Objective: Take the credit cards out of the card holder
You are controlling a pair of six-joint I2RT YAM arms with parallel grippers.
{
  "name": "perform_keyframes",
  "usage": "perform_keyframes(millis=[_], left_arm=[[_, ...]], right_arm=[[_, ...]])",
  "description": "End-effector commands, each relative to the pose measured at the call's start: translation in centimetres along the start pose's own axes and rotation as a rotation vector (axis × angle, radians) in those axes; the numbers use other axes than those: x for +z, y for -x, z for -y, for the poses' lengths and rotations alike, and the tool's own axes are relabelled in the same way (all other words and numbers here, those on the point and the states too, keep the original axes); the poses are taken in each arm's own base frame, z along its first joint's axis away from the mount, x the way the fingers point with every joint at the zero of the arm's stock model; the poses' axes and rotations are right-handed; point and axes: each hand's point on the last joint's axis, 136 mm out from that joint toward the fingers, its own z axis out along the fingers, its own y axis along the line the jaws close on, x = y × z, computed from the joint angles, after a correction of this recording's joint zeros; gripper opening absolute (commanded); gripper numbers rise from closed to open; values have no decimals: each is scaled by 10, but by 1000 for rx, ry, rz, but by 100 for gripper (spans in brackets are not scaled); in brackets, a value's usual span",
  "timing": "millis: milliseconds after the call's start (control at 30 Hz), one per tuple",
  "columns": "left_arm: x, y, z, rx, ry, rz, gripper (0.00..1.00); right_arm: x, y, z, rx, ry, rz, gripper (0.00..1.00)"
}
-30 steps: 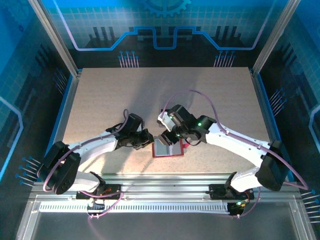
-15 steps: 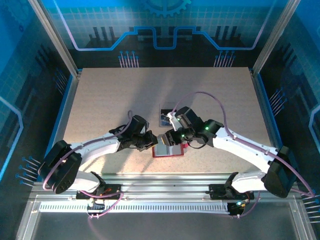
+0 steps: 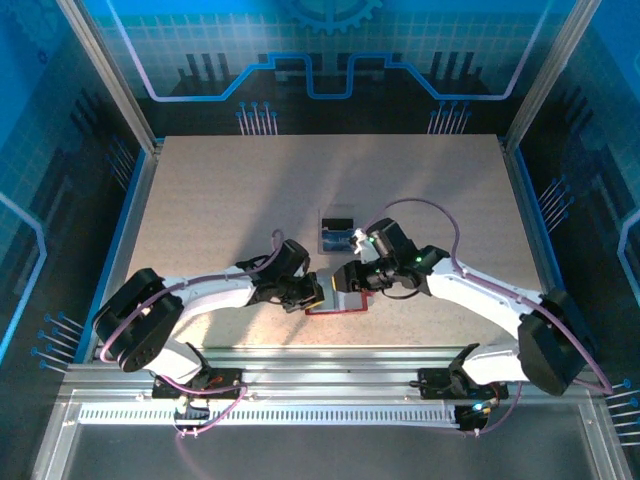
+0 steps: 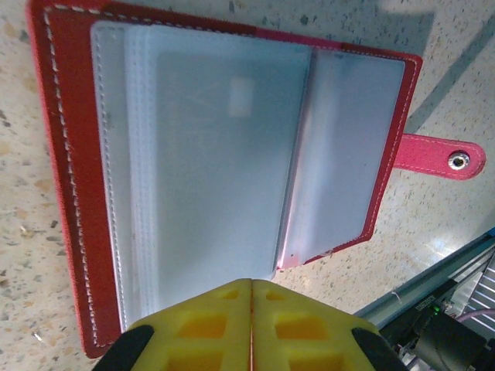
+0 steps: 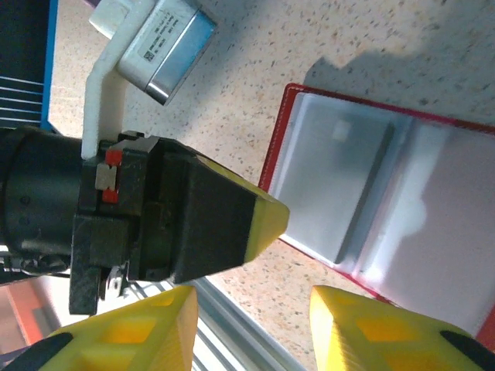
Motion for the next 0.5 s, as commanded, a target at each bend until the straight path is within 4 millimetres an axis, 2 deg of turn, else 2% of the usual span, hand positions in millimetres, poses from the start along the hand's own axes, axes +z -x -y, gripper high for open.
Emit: perform_keyframes(millis=[0,167,467], left_arm=[[-9,6,2,-19,17,51,7],[-21,11,-9,-21,78,89,7],[-15,11,-31,-60,102,75,6]], right_arm=[[12,-2,-9,50,88,-50,43],[29,2,-5,84,95,-77,42],[56,5,9,144,52,-118,36]])
